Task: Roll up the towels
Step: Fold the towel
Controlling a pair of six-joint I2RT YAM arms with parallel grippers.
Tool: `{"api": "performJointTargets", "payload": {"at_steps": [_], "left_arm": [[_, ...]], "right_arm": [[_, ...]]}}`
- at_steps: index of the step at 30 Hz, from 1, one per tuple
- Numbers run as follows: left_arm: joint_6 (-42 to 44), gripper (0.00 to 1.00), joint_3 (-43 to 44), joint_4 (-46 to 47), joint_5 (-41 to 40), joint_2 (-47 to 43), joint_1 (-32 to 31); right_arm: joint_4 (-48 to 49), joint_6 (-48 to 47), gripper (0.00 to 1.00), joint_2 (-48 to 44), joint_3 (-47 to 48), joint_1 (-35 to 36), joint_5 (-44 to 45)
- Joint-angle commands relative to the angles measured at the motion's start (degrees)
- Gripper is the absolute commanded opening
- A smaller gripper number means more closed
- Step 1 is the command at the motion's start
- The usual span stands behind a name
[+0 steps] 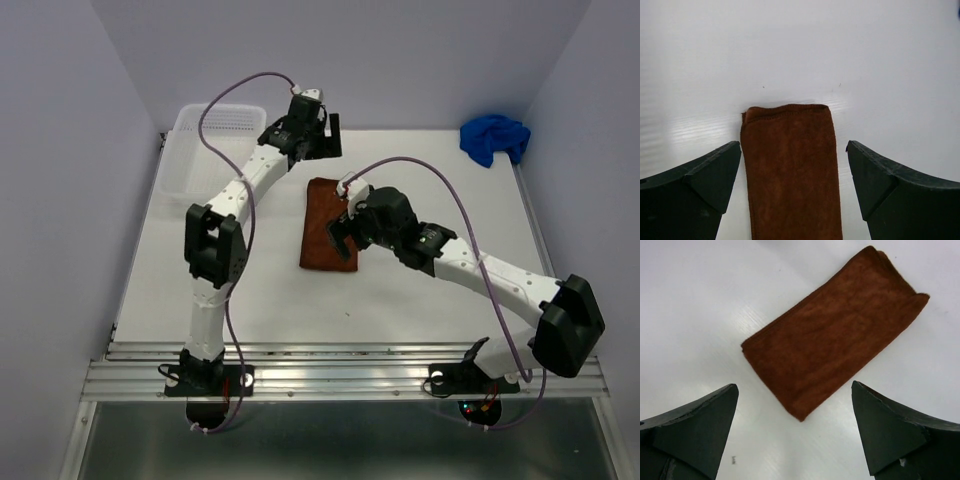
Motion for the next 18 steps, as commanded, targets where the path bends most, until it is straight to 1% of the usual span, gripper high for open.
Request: {"api": "performJointTargets", "payload": {"at_steps": [1,2,3,4,6,7,9,10,13,14,18], "left_arm": [[-4.0,0.99,-6.1,-1.6,-7.1,-11.9,2.1],[-5.0,0.99,-10.0,-2.0,-8.5,-14.8,2.4],[-5.9,0.99,-12.2,-2.2,-9.9,-16.3,2.6],[-8.1,0.99,-17.5,-2.4,-11.7,-19.6,2.8],[-10.0,0.99,-23.2,-1.4,-10.5,-22.9,3.2],[-12.3,0.99,-29.0,-0.8,-9.5,-26.2,3.6],[-14.8,0.99,-33.9,-0.6,-8.5,-29.1,4.2],[-16.5,0.99,-38.2,-1.2,-7.8,-30.4,4.3],[-18.5,0.99,-44.3,-2.9,-7.5,-34.8,4.3],[-19.3,0.99,-48.4,-3.1,-7.4,-37.2,4.3],[-21.0,0.99,-58.6,-2.3,-4.5,-44.5,4.3]], "right_arm": [[1.4,-16.0,1.0,3.6,5.9,-3.6,-2.6],[0.9,-18.1,1.0,4.4,7.1,-6.0,-5.6],[-1.1,-21.3,1.0,5.2,8.4,-6.6,-9.4],[-1.2,-27.1,1.0,6.5,10.2,-6.6,-9.9],[-7.5,-35.6,1.0,7.5,12.0,-6.6,-13.3],[-9.5,-42.0,1.0,8.0,12.8,-6.6,-13.9],[-10.6,-41.8,1.0,8.5,12.9,-6.6,-14.0],[-12.1,-39.6,1.0,9.6,14.0,-6.6,-15.1],[-16.3,-35.4,1.0,11.4,14.6,-5.1,-18.8],[-17.4,-34.7,1.0,12.5,14.0,-4.3,-17.8],[-18.2,-30.5,1.0,15.8,13.7,-1.7,-13.8]]}}
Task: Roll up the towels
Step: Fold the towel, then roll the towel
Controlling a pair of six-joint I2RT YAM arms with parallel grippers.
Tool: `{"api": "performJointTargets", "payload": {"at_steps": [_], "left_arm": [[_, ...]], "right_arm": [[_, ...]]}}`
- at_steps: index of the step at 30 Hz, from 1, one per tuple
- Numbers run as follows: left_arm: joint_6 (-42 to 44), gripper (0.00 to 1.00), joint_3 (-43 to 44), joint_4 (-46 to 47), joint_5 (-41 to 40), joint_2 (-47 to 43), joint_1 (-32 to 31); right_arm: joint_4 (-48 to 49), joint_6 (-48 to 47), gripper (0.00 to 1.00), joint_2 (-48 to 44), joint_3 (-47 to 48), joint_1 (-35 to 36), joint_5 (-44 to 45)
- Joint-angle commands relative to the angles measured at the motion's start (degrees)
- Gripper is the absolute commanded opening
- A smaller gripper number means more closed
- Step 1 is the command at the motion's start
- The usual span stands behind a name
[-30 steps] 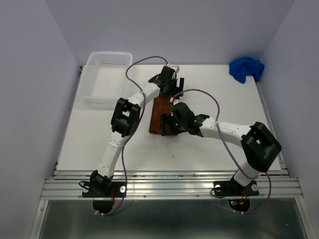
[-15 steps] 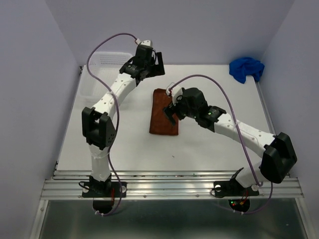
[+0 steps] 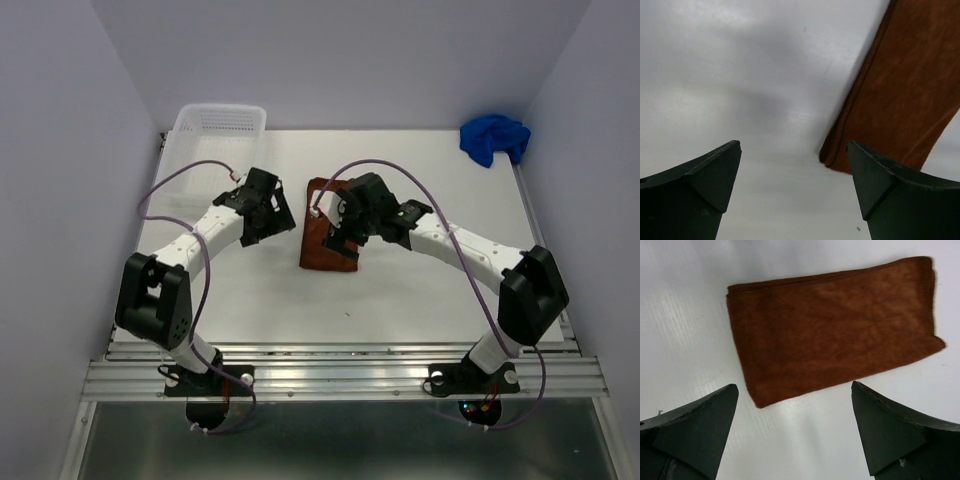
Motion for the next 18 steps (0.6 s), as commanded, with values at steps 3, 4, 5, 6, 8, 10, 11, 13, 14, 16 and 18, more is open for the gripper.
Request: {"api": "performJointTargets", "payload": {"at_steps": [3,4,5,6,8,10,11,13,14,16,18], "left_arm": [[-4.8,0.99,-11.0,-1.4,3.3,-14.0,-0.1],[-4.9,0.99,-12.2,-1.5,4.0,-14.9,0.0],[-5.0,0.99,-14.1,-1.7,4.3,-15.9,0.0],[-5.0,0.99,-14.8,-2.1,4.5,-16.3,-0.1],[-5.5,0.99,-16.3,-2.6,4.9,-16.4,-0.1],[-6.0,0.99,-17.6,-2.6,5.0,-16.4,-0.1],[-6.4,0.99,-17.9,-2.3,4.9,-16.5,-0.1],[-6.6,0.99,-18.3,-2.0,4.9,-16.5,-0.1],[-7.1,0.99,-18.4,-1.7,5.3,-16.5,-0.1],[-7.7,0.99,-19.4,-0.7,6.4,-16.7,-0.1],[-7.8,0.99,-19.8,0.1,6.5,-17.0,-0.1]], "right_arm": [[-5.0,4.4,1.0,5.0,1.0,5.0,3.4],[-5.0,5.0,1.0,6.4,1.0,5.6,4.1],[-5.1,5.4,1.0,7.1,1.1,6.7,4.8],[-5.1,5.7,1.0,7.8,1.2,6.7,5.1],[-5.1,6.8,0.99,9.7,1.3,8.1,6.7],[-4.3,7.9,0.97,11.2,1.3,8.1,6.7],[-3.7,8.8,0.94,11.6,1.0,8.7,7.3],[-3.0,9.3,0.91,12.3,0.9,8.7,7.4],[-2.3,9.6,0.88,12.6,0.7,8.7,7.6],[-1.8,10.1,0.82,13.6,0.7,8.7,7.3],[-0.8,10.5,0.76,14.6,0.3,8.7,7.7]]}}
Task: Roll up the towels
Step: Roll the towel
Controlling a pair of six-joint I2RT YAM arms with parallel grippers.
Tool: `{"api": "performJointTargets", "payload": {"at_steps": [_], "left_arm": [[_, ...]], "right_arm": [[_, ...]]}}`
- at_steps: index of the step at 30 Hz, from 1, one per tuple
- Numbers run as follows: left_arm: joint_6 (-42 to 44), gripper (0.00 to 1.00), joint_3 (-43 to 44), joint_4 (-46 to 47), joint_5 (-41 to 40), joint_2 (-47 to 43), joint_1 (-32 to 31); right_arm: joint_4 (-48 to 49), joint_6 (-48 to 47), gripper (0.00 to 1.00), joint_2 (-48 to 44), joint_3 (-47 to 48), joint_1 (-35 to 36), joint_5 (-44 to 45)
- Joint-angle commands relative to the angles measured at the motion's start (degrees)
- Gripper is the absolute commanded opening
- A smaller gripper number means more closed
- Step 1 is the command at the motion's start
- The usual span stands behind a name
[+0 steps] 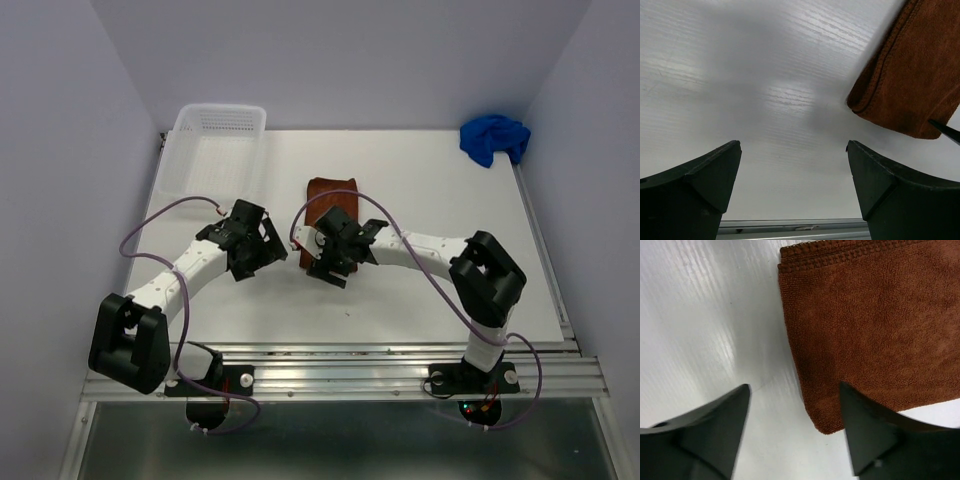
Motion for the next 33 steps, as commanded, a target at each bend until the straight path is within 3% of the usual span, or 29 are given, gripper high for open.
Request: {"api": "performJointTargets", "payload": {"at_steps": [1,3,6,9,12,16,17,33], "left_arm": [[-1.4,0.99,-1.1,1.8,0.8,-1.0,-0.1],[-1.3,0.99,-1.0,1.9,0.6,-0.7,-0.1],[-0.9,0.99,-0.9,2.4,0.7,0.3,-0.1],[-0.8,0.99,-0.9,2.7,1.0,1.2,-0.1],[-0.8,0.99,-1.0,2.8,1.1,1.2,-0.1],[-0.5,0.99,-0.7,2.6,0.6,1.4,-0.1],[-0.4,0.99,-0.4,2.5,0.6,1.7,0.0],[2.1,0.99,0.4,5.5,4.5,1.6,0.0]], "right_arm": [[3.7,2.3,0.7,1.4,0.1,0.2,1.9],[4.8,2.5,0.61,1.9,0.0,0.2,3.4],[6.7,2.9,0.6,3.0,-0.5,0.2,5.2],[7.3,3.8,0.53,4.3,-0.1,0.2,7.1],[8.6,4.2,0.42,4.3,-1.2,0.2,7.4],[9.7,5.4,0.16,3.8,-2.0,0.2,6.9],[10.0,5.5,0.13,3.2,-2.4,0.2,6.7],[9.0,5.8,0.07,0.1,0.7,0.2,9.2]]}}
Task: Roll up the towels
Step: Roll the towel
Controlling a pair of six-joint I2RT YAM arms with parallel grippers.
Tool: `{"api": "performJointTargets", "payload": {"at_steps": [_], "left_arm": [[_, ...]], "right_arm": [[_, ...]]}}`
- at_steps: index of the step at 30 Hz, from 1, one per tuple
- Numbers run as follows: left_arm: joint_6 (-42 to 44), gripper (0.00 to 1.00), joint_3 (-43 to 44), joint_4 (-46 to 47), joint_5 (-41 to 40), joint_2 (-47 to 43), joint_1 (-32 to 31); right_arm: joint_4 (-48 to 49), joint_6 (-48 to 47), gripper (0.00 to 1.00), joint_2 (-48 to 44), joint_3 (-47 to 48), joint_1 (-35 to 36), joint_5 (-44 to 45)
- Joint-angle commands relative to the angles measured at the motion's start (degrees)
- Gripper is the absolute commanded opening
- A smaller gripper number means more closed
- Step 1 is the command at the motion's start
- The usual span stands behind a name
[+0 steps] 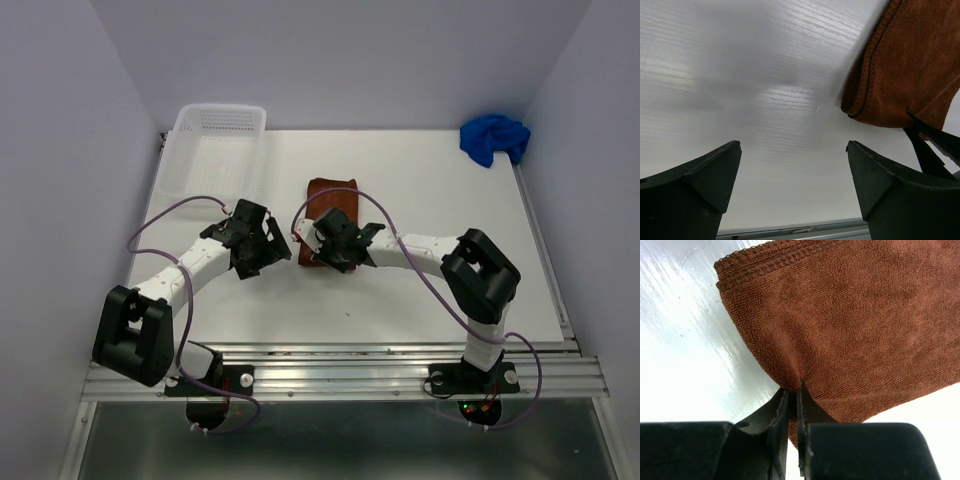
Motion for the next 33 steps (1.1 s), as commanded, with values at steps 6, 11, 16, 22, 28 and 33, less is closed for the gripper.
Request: {"api": "performJointTargets", "payload": {"at_steps": [6,11,16,22,28,33], "left_arm": [[2.4,0.99,2.5,2.6,2.6,0.1,-0.1],[3.0,0.99,3.1,4.6,4.1,0.7,-0.1],[3.7,0.99,4.0,5.6,4.5,1.3,-0.1],[4.7,0.99,4.9,6.8,6.1,3.5,-0.1],[4.8,0.99,5.4,8.6,7.3,5.4,-0.2],[4.6,0.99,5.5,10.9,8.3,6.6,-0.1]], "right_arm": [[-1.1,-0.3,0.06,-1.8,5.9,-0.9,-0.1],[-1.8,-1.3,0.06,-1.1,7.6,-1.9,-0.2],[-3.7,-1.5,0.07,-0.2,9.8,-4.0,-1.5],[-5.4,-3.0,0.08,1.5,11.5,-5.9,-6.5],[-6.1,-4.0,0.09,3.3,13.5,-8.7,-9.7],[-6.2,-5.2,0.09,4.7,14.9,-9.9,-12.5]]}}
